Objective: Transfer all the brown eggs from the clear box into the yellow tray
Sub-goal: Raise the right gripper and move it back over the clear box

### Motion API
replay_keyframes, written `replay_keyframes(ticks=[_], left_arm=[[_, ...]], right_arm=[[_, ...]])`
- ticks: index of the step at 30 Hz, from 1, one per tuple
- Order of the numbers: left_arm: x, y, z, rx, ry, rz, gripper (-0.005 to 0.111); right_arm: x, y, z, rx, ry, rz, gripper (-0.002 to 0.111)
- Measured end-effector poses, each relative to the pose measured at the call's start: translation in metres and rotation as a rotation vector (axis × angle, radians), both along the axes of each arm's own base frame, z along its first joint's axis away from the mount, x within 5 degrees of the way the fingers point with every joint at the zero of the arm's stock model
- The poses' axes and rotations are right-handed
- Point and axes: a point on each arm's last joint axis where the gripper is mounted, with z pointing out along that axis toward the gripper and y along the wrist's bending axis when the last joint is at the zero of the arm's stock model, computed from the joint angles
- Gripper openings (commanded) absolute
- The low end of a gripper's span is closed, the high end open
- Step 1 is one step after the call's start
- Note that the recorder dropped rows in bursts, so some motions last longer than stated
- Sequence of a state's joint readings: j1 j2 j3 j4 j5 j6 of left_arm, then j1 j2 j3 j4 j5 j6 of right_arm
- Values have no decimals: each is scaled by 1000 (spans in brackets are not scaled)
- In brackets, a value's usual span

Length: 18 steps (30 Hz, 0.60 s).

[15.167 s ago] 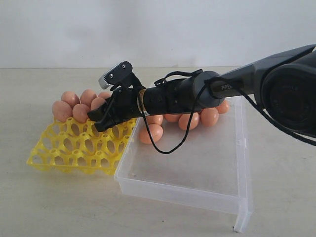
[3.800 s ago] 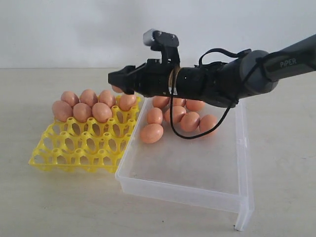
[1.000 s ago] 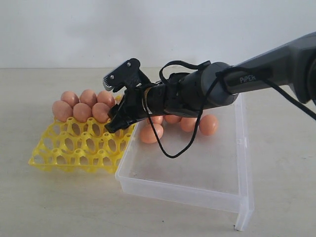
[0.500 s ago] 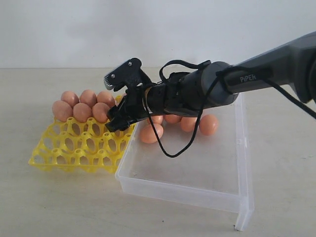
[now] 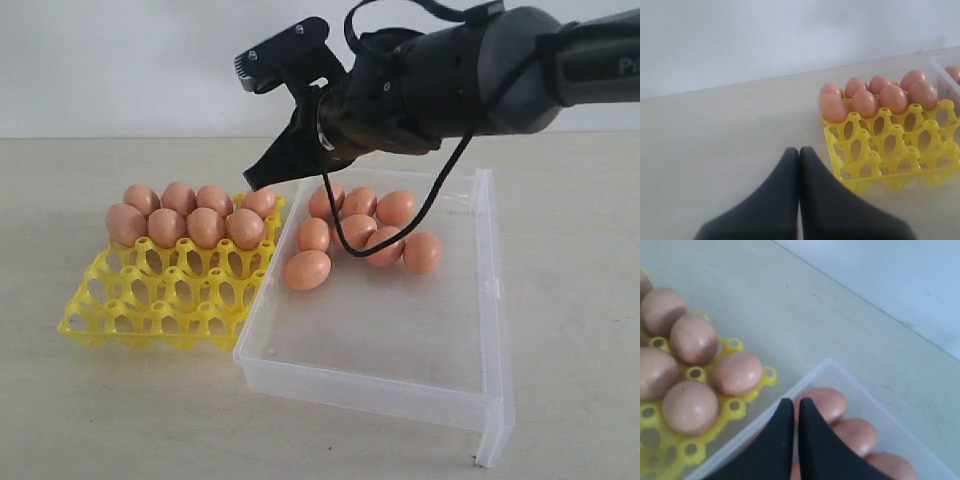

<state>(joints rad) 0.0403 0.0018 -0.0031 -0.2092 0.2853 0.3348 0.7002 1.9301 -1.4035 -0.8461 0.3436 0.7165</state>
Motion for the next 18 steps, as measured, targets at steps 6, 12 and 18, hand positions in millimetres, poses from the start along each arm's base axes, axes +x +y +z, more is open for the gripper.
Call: replay_keyframes(ticks=[6,12,18], left_arm=[[0,0,0,0,0,0,-4],[0,0,0,0,0,0,-4],[0,0,0,0,0,0,-4]], right_arm=[[-23,-23,17,-351,51,-112,1],[-37,-63,30,-648,194,-298,1],[-40,-74,25,-505,482,-260,4]])
